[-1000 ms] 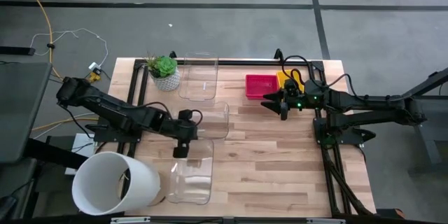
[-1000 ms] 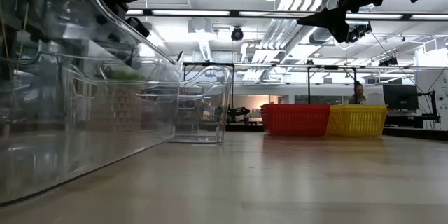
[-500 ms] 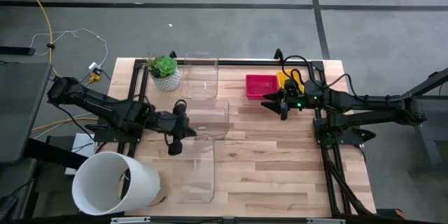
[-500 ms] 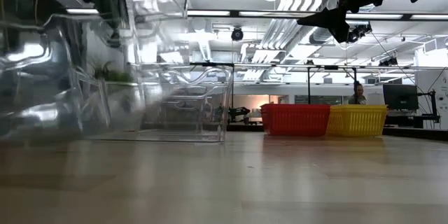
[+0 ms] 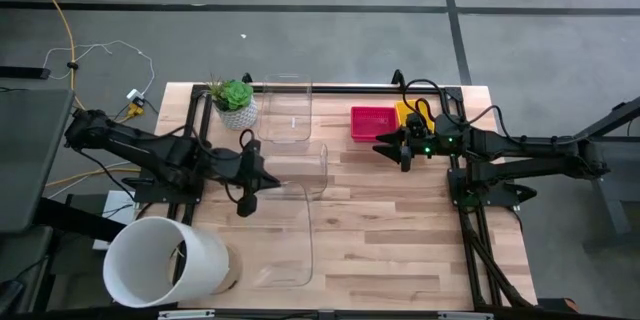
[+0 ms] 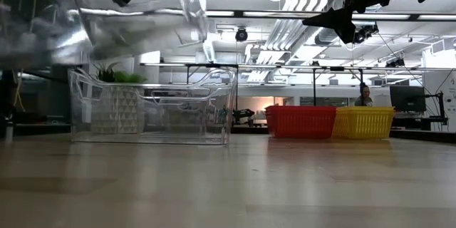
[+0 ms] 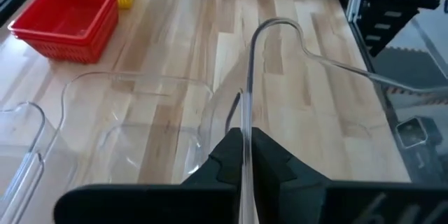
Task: Stack baskets by color
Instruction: Stack the bottom transparent bin on top of the middle transparent bin
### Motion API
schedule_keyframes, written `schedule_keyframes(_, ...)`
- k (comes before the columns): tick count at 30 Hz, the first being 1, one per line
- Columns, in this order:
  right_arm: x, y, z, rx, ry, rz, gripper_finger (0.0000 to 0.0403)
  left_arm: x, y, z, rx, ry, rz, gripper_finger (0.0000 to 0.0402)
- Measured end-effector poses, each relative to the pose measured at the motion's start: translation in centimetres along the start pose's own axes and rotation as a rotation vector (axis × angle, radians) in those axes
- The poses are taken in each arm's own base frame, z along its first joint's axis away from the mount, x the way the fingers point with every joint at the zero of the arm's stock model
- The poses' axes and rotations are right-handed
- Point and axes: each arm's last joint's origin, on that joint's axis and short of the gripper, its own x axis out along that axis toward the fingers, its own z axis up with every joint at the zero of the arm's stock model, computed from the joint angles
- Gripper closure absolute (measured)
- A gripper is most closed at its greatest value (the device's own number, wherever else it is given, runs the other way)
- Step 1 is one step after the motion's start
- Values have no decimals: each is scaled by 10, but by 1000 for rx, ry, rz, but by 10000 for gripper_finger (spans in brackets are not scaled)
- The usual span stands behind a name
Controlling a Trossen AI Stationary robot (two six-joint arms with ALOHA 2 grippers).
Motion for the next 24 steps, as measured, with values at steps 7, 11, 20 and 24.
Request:
schedule_keyframes(7, 0, 0, 0, 0, 0, 0, 167, -6, -1, 10, -45, -32, 7, 401)
schedule_keyframes(11, 0, 0, 0, 0, 1, 0, 167, -10, -2, 17, -54, -63, 23, 401)
schedule_keyframes(20, 0, 0, 0, 0, 1, -1, 167, -32, 7, 32, -131, -161, 39, 402)
schedule_keyframes(24, 0, 0, 0, 0, 4, -3, 167, -50, 16, 35, -213, -242, 69, 401)
